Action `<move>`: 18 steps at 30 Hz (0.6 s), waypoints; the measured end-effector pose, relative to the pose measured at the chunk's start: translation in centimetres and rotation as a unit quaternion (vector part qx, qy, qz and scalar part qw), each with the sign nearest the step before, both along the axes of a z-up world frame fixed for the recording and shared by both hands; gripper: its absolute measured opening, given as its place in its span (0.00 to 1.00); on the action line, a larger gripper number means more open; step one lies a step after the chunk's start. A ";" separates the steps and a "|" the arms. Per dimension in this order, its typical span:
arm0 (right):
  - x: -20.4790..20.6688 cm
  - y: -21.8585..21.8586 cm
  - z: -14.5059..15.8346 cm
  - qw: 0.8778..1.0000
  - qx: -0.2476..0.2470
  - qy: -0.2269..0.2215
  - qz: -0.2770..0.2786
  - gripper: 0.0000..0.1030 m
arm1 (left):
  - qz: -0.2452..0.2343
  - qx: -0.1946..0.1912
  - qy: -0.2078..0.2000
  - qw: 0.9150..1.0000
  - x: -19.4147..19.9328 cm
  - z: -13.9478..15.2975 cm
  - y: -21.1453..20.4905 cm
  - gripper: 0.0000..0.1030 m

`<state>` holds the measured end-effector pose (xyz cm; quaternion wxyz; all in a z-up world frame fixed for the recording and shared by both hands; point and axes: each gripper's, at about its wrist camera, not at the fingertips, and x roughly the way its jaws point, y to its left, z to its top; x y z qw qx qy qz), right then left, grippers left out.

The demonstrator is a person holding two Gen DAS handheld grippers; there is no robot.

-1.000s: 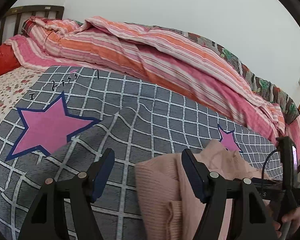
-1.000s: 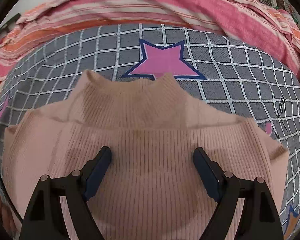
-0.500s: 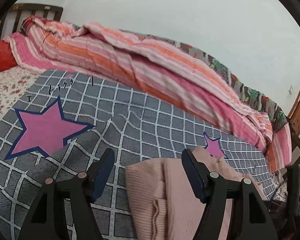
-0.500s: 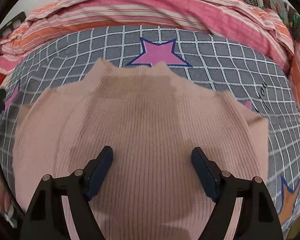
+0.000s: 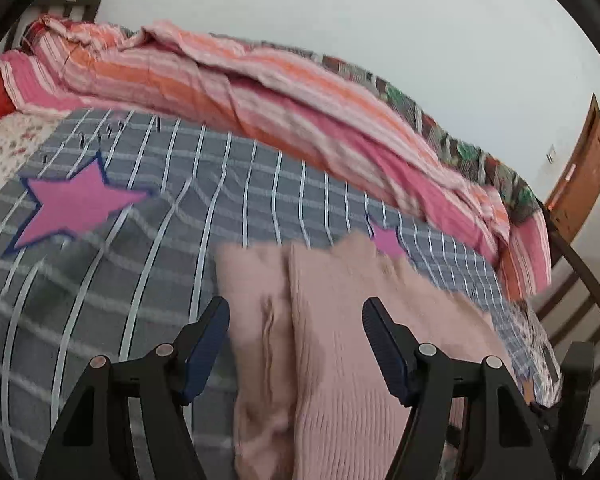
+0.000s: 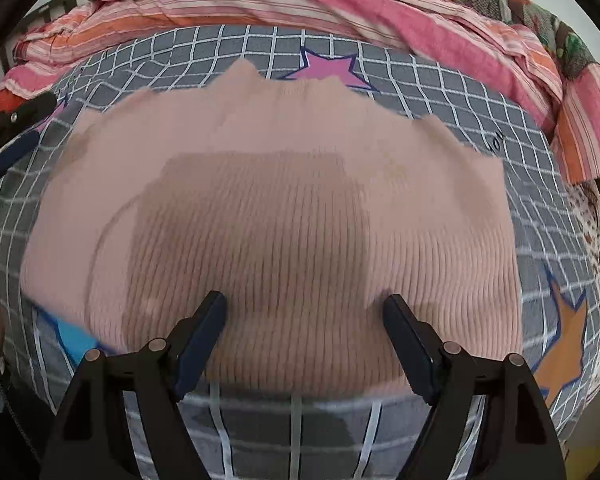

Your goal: Fold small clothes

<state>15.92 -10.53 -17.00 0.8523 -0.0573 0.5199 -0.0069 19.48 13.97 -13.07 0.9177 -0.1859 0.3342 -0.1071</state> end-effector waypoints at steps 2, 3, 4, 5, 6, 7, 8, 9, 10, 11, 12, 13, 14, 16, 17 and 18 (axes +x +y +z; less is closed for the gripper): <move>-1.5 -0.3 0.0 1.000 0.014 -0.004 -0.009 0.77 | 0.011 0.009 0.011 1.000 -1.6 -0.5 0.4 0.64; -2.2 -0.4 0.0 1.000 0.021 -0.005 -0.011 0.77 | 0.012 0.006 0.015 1.000 -2.5 -0.7 0.7 0.64; -3.1 -0.6 0.1 1.000 0.028 -0.005 -0.010 0.77 | 0.013 0.003 0.019 1.000 -3.5 -0.9 1.1 0.64; -3.8 -0.7 0.3 0.999 0.034 -0.006 -0.010 0.76 | 0.015 0.000 0.022 1.000 -4.3 -1.1 1.4 0.64; -4.3 -1.0 0.3 0.999 0.043 -0.008 -0.012 0.76 | 0.013 -0.005 0.025 1.000 -5.0 -1.3 1.7 0.64; -5.0 -1.4 0.5 0.998 0.057 -0.014 -0.018 0.75 | 0.008 -0.010 0.031 0.999 -5.8 -1.5 1.9 0.64; -5.8 -2.0 0.6 0.997 0.076 -0.021 -0.027 0.74 | 0.001 -0.015 0.040 0.999 -6.5 -1.9 2.0 0.64; -6.3 -2.6 0.7 0.995 0.091 -0.028 -0.034 0.74 | -0.006 -0.021 0.050 0.999 -7.2 -2.4 2.0 0.64; -7.0 -3.2 0.8 0.993 0.107 -0.038 -0.043 0.74 | -0.010 -0.027 0.055 0.998 -7.8 -2.9 2.0 0.64; -7.7 -3.9 0.8 0.990 0.121 -0.048 -0.050 0.74 | -0.014 -0.039 0.061 0.997 -8.5 -3.5 1.9 0.64; -8.4 -4.5 0.9 0.989 0.129 -0.059 -0.053 0.74 | -0.019 -0.052 0.068 0.996 -9.0 -4.2 1.8 0.64; -8.9 -4.9 0.9 0.988 0.130 -0.067 -0.054 0.74 | -0.025 -0.066 0.075 0.995 -9.3 -4.8 1.7 0.64; -9.3 -5.3 0.9 0.987 0.129 -0.073 -0.055 0.74 | -0.029 -0.078 0.078 0.993 -9.5 -5.2 1.6 0.64; -10.0 -6.2 0.9 0.987 0.122 -0.086 -0.058 0.74 | -0.035 -0.091 0.082 0.992 -9.5 -5.8 1.2 0.64; -10.2 -6.9 1.0 0.986 0.119 -0.095 -0.062 0.74 | -0.038 -0.095 0.086 0.991 -9.3 -5.9 0.9 0.64; -10.4 -7.7 1.0 0.985 0.118 -0.103 -0.070 0.74 | -0.041 -0.101 0.088 0.990 -9.0 -5.8 0.6 0.64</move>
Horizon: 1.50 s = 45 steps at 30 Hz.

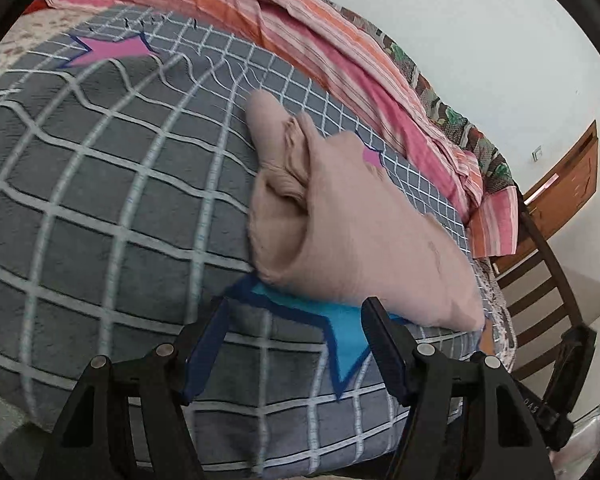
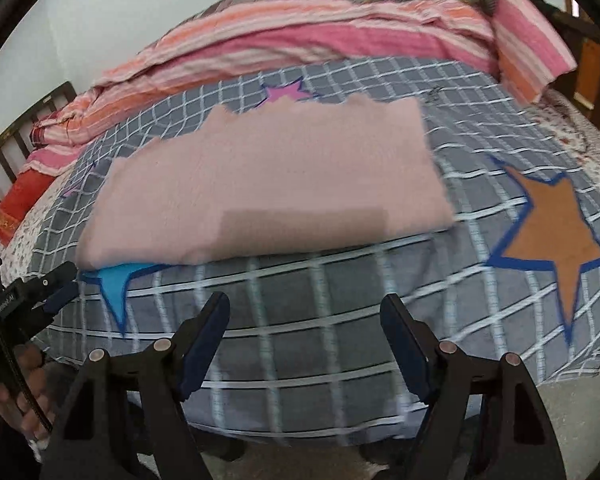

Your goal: Fold small clothes

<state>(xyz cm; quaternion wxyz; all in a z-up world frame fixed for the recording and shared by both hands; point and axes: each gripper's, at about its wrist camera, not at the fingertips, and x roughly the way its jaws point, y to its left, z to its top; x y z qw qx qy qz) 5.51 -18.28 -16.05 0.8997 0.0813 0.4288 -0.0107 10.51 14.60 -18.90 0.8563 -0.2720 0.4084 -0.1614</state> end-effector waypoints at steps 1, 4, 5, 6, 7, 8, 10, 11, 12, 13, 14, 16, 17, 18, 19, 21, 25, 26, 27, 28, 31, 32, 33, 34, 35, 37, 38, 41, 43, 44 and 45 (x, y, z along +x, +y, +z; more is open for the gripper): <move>-0.1 -1.2 0.0 1.000 0.004 -0.009 -0.018 0.74 | -0.001 -0.007 -0.002 1.000 0.3 0.1 -0.3 0.64; 0.0 -3.8 -0.3 0.997 0.040 -0.024 -0.055 0.74 | -0.004 -0.001 -0.003 1.000 1.2 0.3 -1.4 0.63; 0.1 -4.3 -0.3 0.997 0.047 -0.026 -0.061 0.74 | -0.001 0.003 -0.004 1.000 1.6 0.3 -1.7 0.63; 0.4 -4.8 -0.3 0.996 0.054 -0.028 -0.066 0.74 | 0.001 0.002 -0.007 1.000 1.9 0.2 -2.0 0.63; 1.0 -5.3 0.0 0.995 0.057 -0.034 -0.068 0.74 | 0.006 -0.004 -0.010 1.000 2.1 0.1 -2.2 0.63; 1.4 -5.6 0.2 0.995 0.055 -0.039 -0.068 0.74 | 0.014 -0.010 -0.012 1.000 2.4 0.0 -2.4 0.63; 2.7 -5.7 1.0 0.995 0.047 -0.053 -0.066 0.74 | 0.031 -0.022 -0.014 0.999 2.8 -0.3 -2.4 0.58; 3.6 -5.7 1.6 0.995 0.046 -0.065 -0.064 0.74 | 0.041 -0.029 -0.013 0.999 3.0 -0.4 -2.3 0.55; 4.4 -5.8 2.1 0.994 0.048 -0.076 -0.063 0.74 | 0.051 -0.042 -0.014 0.998 3.3 -0.5 -2.1 0.54; 4.9 -5.9 2.3 0.993 0.052 -0.084 -0.063 0.74 | 0.065 -0.059 -0.015 0.996 3.6 -0.6 -1.9 0.52; 5.9 -5.9 2.7 0.992 0.058 -0.091 -0.063 0.74 | 0.082 -0.075 -0.014 0.994 3.9 -0.8 -1.7 0.49; 7.3 -5.5 3.2 0.991 0.067 -0.099 -0.064 0.74 | 0.106 -0.093 -0.011 0.990 4.6 -1.1 -1.2 0.45; 7.9 -5.4 3.4 0.990 0.072 -0.102 -0.061 0.74 | 0.113 -0.094 -0.009 0.989 5.1 -1.0 -1.2 0.45; 8.7 -5.3 3.5 0.990 0.077 -0.105 -0.058 0.74 | 0.119 -0.093 -0.011 0.989 5.5 -0.9 -1.2 0.45; 9.3 -5.3 3.6 0.989 0.082 -0.108 -0.057 0.74 | 0.123 -0.090 -0.018 0.988 5.7 -0.6 -1.3 0.45; 9.8 -5.4 3.5 0.988 0.090 -0.116 -0.055 0.74 | 0.123 -0.074 -0.020 0.989 6.3 0.0 -1.9 0.45; 9.7 -6.6 2.2 0.983 0.110 -0.133 -0.063 0.74 | 0.130 -0.041 -0.017 0.991 7.5 0.5 -2.6 0.36; 9.6 -7.1 1.7 0.983 0.115 -0.127 -0.066 0.74 | 0.132 -0.035 -0.015 0.991 7.7 0.5 -2.7 0.32; 9.6 -7.5 1.3 0.983 0.119 -0.121 -0.069 0.74 | 0.135 -0.029 -0.012 0.990 8.0 0.6 -2.6 0.29; 9.4 -8.2 0.7 0.982 0.132 -0.114 -0.069 0.74 | 0.139 -0.021 -0.011 0.990 8.4 0.7 -2.7 0.29; 8.7 -9.7 0.0 0.981 0.139 -0.110 -0.076 0.74 | 0.141 0.011 -0.011 0.990 9.0 1.5 -3.4 0.22; 8.6 -10.2 0.0 0.981 0.139 -0.109 -0.081 0.74 | 0.142 0.025 -0.015 0.989 9.1 1.9 -3.7 0.21; 8.5 -10.8 0.0 0.980 0.140 -0.110 -0.086 0.74 | 0.143 0.043 -0.020 0.989 9.1 2.5 -4.3 0.20; 8.3 -11.6 0.1 0.979 0.143 -0.112 -0.093 0.74 | 0.142 0.057 -0.025 0.988 9.2 3.1 -4.7 0.19; 8.1 -12.5 0.1 0.977 0.144 -0.115 -0.104 0.74 | 0.142 0.072 -0.031 0.987 9.2 3.8 -5.4 0.19; 7.7 -13.9 0.2 0.974 0.145 -0.120 -0.125 0.74 | 0.142 0.091 -0.043 0.985 9.3 5.6 -6.8 0.18; 7.4 -14.8 0.1 0.972 0.149 -0.122 -0.135 0.74 | 0.141 0.094 -0.046 0.984 9.4 6.4 -7.5 0.18; 7.0 -16.6 -0.3 0.967 0.171 -0.116 -0.148 0.74 | 0.125 0.104 -0.065 0.985 9.7 9.3 -10.4 0.18; 6.6 -17.6 -0.5 0.965 0.174 -0.115 -0.158 0.74 | 0.115 0.121 -0.080 0.983 9.9 11.1 -12.6 0.18; 6.3 -18.0 -0.6 0.964 0.171 -0.116 -0.165 0.74 | 0.107 0.127 -0.088 0.982 10.0 12.2 -14.0 0.18; 6.2 -18.3 -0.5 0.964 0.169 -0.117 -0.170 0.74 | 0.097 0.128 -0.094 0.982 10.0 12.9 -15.4 0.18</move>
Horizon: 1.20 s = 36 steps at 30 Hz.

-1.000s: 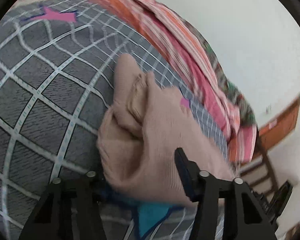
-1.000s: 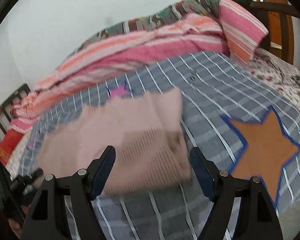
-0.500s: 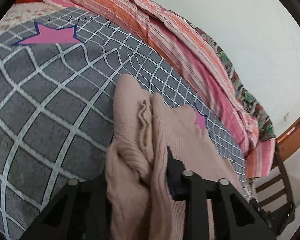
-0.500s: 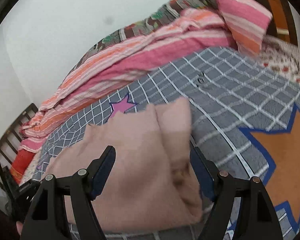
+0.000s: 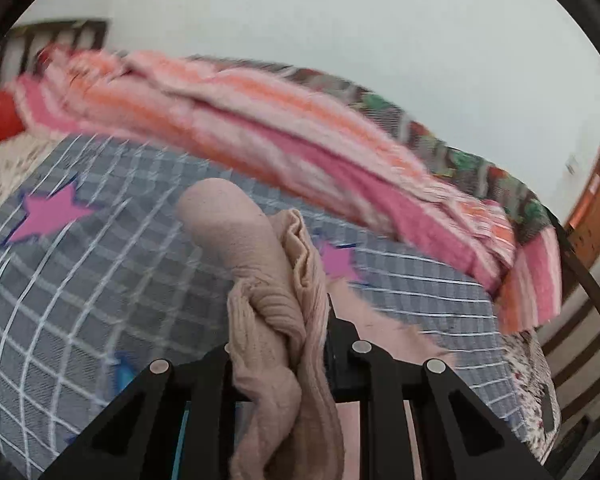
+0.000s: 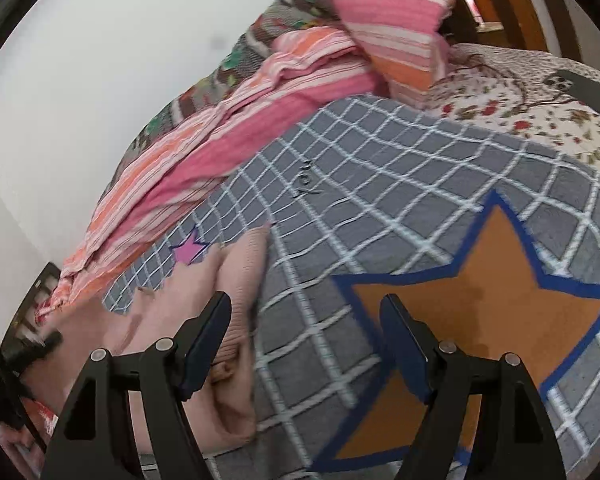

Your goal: Fold small clothes

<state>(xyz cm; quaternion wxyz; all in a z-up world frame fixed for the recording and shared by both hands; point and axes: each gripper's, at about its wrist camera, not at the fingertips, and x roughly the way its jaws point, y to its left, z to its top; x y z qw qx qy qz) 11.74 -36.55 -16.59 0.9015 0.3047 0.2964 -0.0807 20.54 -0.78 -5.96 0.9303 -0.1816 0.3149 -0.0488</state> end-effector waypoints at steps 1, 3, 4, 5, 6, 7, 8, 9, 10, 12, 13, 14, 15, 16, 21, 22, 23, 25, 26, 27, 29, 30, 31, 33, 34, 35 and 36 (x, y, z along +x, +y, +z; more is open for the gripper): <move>-0.3 -0.7 0.0 1.000 0.000 0.000 -0.010 0.74 | -0.012 0.001 -0.003 1.000 0.2 0.7 -1.6 0.18; -0.7 -1.6 -0.1 1.000 0.003 -0.001 -0.025 0.74 | -0.041 0.004 -0.010 0.999 0.4 1.5 -5.1 0.18; -0.9 -2.4 -0.3 0.999 0.005 0.000 -0.039 0.74 | -0.053 0.009 -0.014 0.998 0.4 1.4 -6.9 0.18; -1.1 -2.9 -0.4 0.999 0.008 0.000 -0.047 0.74 | -0.064 0.016 -0.018 0.998 0.3 1.1 -9.0 0.18; -1.4 -3.4 -0.5 0.998 0.012 -0.001 -0.054 0.74 | -0.074 0.018 -0.016 0.997 0.2 0.4 -10.7 0.18; -1.7 -4.0 -0.6 0.998 0.017 -0.003 -0.064 0.74 | -0.087 0.019 -0.007 0.996 0.2 -0.7 -12.5 0.18; -1.9 -4.5 -0.7 0.997 0.023 -0.005 -0.074 0.74 | -0.102 0.027 0.009 0.994 0.2 -2.2 -14.5 0.18; -2.2 -4.9 -0.8 0.996 0.026 -0.006 -0.079 0.74 | -0.113 0.042 0.023 0.992 0.1 -3.6 -15.9 0.18; -2.3 -5.2 -0.8 0.996 0.029 -0.006 -0.083 0.74 | -0.122 0.061 0.036 0.990 -0.1 -5.0 -17.3 0.18; -2.4 -5.5 -0.9 0.996 0.027 -0.004 -0.088 0.74 | -0.133 0.086 0.042 0.986 -0.9 -7.2 -18.8 0.19; -2.4 -5.5 -0.9 0.996 0.024 -0.002 -0.088 0.74 | -0.136 0.091 0.032 0.986 -1.3 -7.3 -18.9 0.20; -2.2 -5.5 -0.8 0.996 0.020 0.000 -0.087 0.74 | -0.146 0.091 0.024 0.985 -1.6 -7.2 -18.7 0.25; -2.2 -5.4 -0.8 0.996 0.018 0.002 -0.085 0.74 | -0.170 0.073 0.028 0.982 -1.5 -6.9 -18.3 0.36; -2.1 -5.3 -0.8 0.996 0.016 0.003 -0.082 0.74 | -0.206 0.041 0.046 0.977 -1.1 -6.7 -17.7 0.42; -1.5 -3.6 -0.4 0.999 0.003 0.013 -0.048 0.74 | -0.281 -0.016 0.077 0.956 -0.6 -4.3 -14.4 0.54; -1.4 -3.2 -0.2 0.999 0.003 0.011 -0.035 0.74 | -0.291 -0.030 0.068 0.954 -1.0 -3.6 -12.9 0.56; -1.3 -2.7 0.0 1.000 0.003 0.008 -0.022 0.74 | -0.294 -0.042 0.058 0.953 -1.5 -3.1 -11.7 0.58; -1.4 -1.8 0.5 1.000 0.000 -0.003 -0.008 0.74 | -0.286 -0.045 0.044 0.956 -2.1 -2.7 -10.1 0.61; -1.3 -1.3 1.0 1.000 0.000 -0.014 0.003 0.74 | -0.270 -0.030 0.039 0.962 -2.1 -2.5 -9.1 0.62; -1.2 -0.9 1.3 1.000 0.003 -0.019 0.010 0.74 | -0.254 -0.013 0.037 0.966 -2.0 -2.6 -8.1 0.62; -0.5 0.0 2.2 0.998 0.027 -0.038 0.046 0.74 | -0.219 0.017 0.036 0.975 -1.1 -3.1 -6.2 0.62; -0.1 0.4 2.5 0.996 0.040 -0.044 0.061 0.74 | -0.198 0.023 0.043 0.979 -0.3 -3.6 -4.9 0.62; 0.4 0.9 2.9 0.994 0.057 -0.050 0.078 0.74 | -0.187 0.022 0.049 0.981 0.3 -4.0 -4.1 0.62; 1.7 2.1 3.5 0.989 0.080 -0.055 0.108 0.74 | -0.171 0.014 0.056 0.984 2.0 -4.8 -2.3 0.62; 2.6 3.0 4.1 0.989 0.076 -0.051 0.118 0.74 | -0.166 0.014 0.055 0.985 2.8 -5.1 -1.7 0.62; 3.2 3.6 4.5 0.990 0.063 -0.046 0.119 0.74 | -0.164 0.015 0.052 0.985 3.3 -5.2 -1.5 0.62; 3.9 4.3 4.9 0.991 0.045 -0.040 0.121 0.74 | -0.161 0.020 0.046 0.986 3.9 -5.4 -1.3 0.62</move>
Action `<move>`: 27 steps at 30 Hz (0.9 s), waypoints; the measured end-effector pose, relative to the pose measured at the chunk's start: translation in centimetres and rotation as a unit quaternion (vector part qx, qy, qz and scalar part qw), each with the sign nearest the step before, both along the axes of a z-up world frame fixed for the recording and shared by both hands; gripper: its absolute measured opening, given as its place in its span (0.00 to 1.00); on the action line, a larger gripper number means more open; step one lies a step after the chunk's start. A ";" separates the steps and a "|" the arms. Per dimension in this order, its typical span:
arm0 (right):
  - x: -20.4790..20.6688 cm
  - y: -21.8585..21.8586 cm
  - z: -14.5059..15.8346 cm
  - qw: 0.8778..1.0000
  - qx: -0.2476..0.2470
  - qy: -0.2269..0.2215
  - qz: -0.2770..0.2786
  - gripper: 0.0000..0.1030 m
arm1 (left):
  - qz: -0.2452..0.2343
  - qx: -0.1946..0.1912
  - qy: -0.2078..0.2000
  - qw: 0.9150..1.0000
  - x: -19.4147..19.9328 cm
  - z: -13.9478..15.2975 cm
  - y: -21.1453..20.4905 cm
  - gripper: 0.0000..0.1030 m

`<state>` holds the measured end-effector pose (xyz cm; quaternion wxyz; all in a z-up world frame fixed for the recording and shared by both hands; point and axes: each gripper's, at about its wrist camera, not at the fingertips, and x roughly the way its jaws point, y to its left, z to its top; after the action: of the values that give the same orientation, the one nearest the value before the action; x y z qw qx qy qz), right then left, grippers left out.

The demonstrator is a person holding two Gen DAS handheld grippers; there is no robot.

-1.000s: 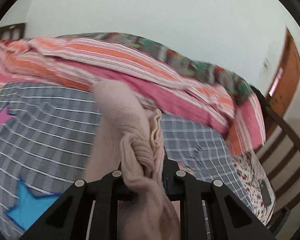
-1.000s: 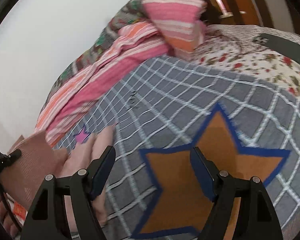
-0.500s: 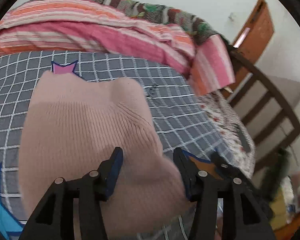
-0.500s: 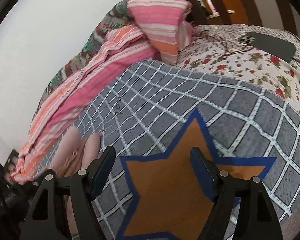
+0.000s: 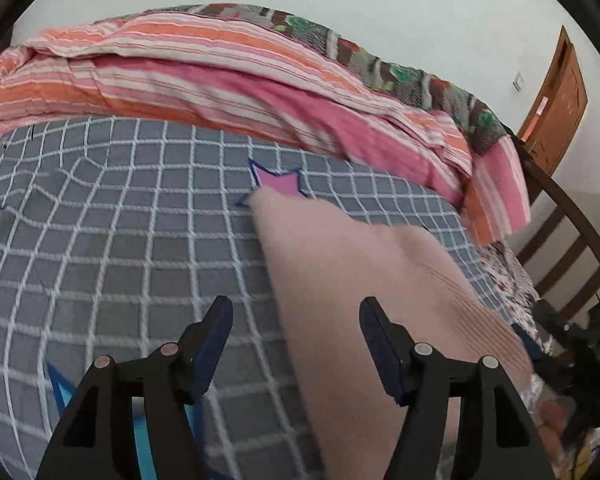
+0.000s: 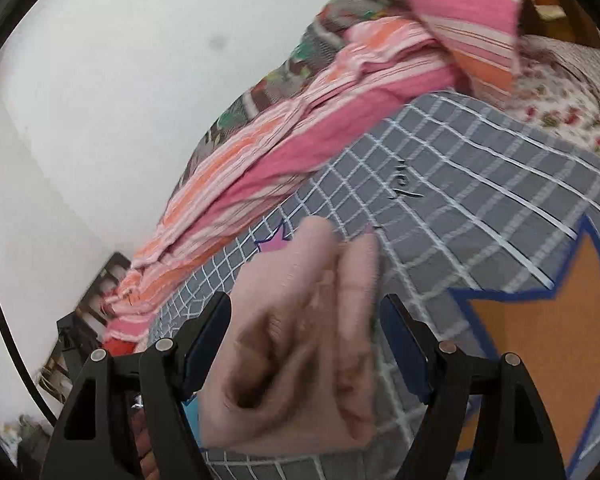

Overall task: Fold small clothes
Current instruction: 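Open the left tool and withdraw both tools from the folded sweater, then grasp the sweater bundle edge with the right tool and fold it over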

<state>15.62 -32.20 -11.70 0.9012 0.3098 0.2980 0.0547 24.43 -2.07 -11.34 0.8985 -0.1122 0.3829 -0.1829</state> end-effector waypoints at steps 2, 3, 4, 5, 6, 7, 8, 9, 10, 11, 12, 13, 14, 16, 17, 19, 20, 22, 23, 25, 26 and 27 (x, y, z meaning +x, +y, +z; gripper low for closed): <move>1.9 1.5 0.6 0.999 -0.047 0.018 0.001 0.74 | 0.008 0.002 -0.008 1.000 0.6 -0.4 0.4 0.62; 2.5 2.0 0.6 0.998 -0.059 0.026 0.001 0.74 | 0.009 -0.002 -0.011 1.000 0.7 -0.7 0.7 0.62; 3.1 2.4 0.2 0.997 -0.067 0.035 0.006 0.74 | 0.009 -0.009 -0.011 1.000 0.8 -1.3 1.1 0.62; 3.5 2.9 -0.5 0.996 -0.071 0.045 0.014 0.71 | 0.013 -0.013 -0.004 1.000 1.1 -1.8 1.4 0.62; 4.1 3.5 -1.6 0.995 -0.078 0.066 0.018 0.69 | 0.012 -0.016 0.006 1.000 1.2 -2.1 1.8 0.62; 4.3 3.7 -2.3 0.993 -0.085 0.080 0.017 0.62 | 0.007 -0.020 0.013 1.000 1.6 -2.4 1.9 0.62; 4.7 4.1 -3.4 0.990 -0.101 0.099 0.010 0.49 | 0.000 -0.027 0.019 0.999 1.8 -2.5 2.2 0.62; 4.7 4.2 -3.8 0.990 -0.102 0.098 0.013 0.44 | -0.001 -0.032 0.022 0.999 1.9 -2.6 2.5 0.62; 4.5 4.5 -4.0 0.991 -0.101 0.088 0.020 0.33 | -0.001 -0.033 0.024 0.999 2.0 -2.6 2.7 0.62; 4.2 4.7 -3.9 0.991 -0.103 0.076 0.029 0.28 | -0.001 -0.033 0.024 0.999 2.0 -2.7 2.8 0.62; 3.9 4.9 -3.5 0.991 -0.114 0.062 0.031 0.26 | 0.002 -0.031 0.024 0.999 2.1 -2.8 2.9 0.62; 3.3 5.0 -2.9 0.992 -0.119 0.040 0.034 0.22 | 0.006 -0.031 0.026 0.999 2.1 -3.0 3.0 0.62; 2.8 4.7 -2.4 0.993 -0.111 0.022 0.034 0.20 | 0.009 -0.033 0.029 0.999 2.2 -3.1 3.0 0.62; 1.4 4.0 -1.6 0.996 -0.085 -0.013 0.036 0.20 | 0.009 -0.043 0.034 0.998 2.1 -3.2 3.2 0.62; 0.7 3.8 -1.3 0.995 -0.086 -0.029 0.032 0.19 | 0.010 -0.044 0.034 0.998 2.0 -3.1 3.2 0.62; 0.6 3.8 -1.8 0.994 -0.109 -0.022 0.013 0.19 | 0.009 -0.041 0.031 0.999 1.8 -3.0 3.1 0.62; 0.8 3.5 -2.5 0.994 -0.110 -0.005 0.006 0.19 | 0.008 -0.041 0.029 0.999 1.7 -2.9 3.0 0.62; 1.3 2.6 -4.5 0.995 -0.092 0.038 -0.005 0.20 | 0.005 -0.040 0.024 0.999 1.5 -2.5 2.9 0.62; 1.1 2.0 -5.0 0.997 -0.072 0.041 -0.008 0.21 | 0.005 -0.037 0.019 0.999 1.3 -2.3 2.8 0.62; 0.6 1.6 -4.6 0.998 -0.059 0.037 -0.006 0.28 | 0.004 -0.032 0.009 0.999 1.1 -1.9 2.6 0.62; 0.4 1.5 -4.3 0.997 -0.065 0.037 -0.010 0.39 | 0.004 -0.031 0.007 0.999 1.2 -1.7 2.6 0.62; 0.3 1.3 -4.2 0.997 -0.071 0.037 -0.017 0.45 | 0.003 -0.030 0.005 1.000 1.2 -1.6 2.6 0.62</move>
<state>15.95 -30.85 -15.94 0.9100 0.2520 0.3292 0.0068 25.60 0.50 -12.93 0.8934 -0.1417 0.3812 -0.1911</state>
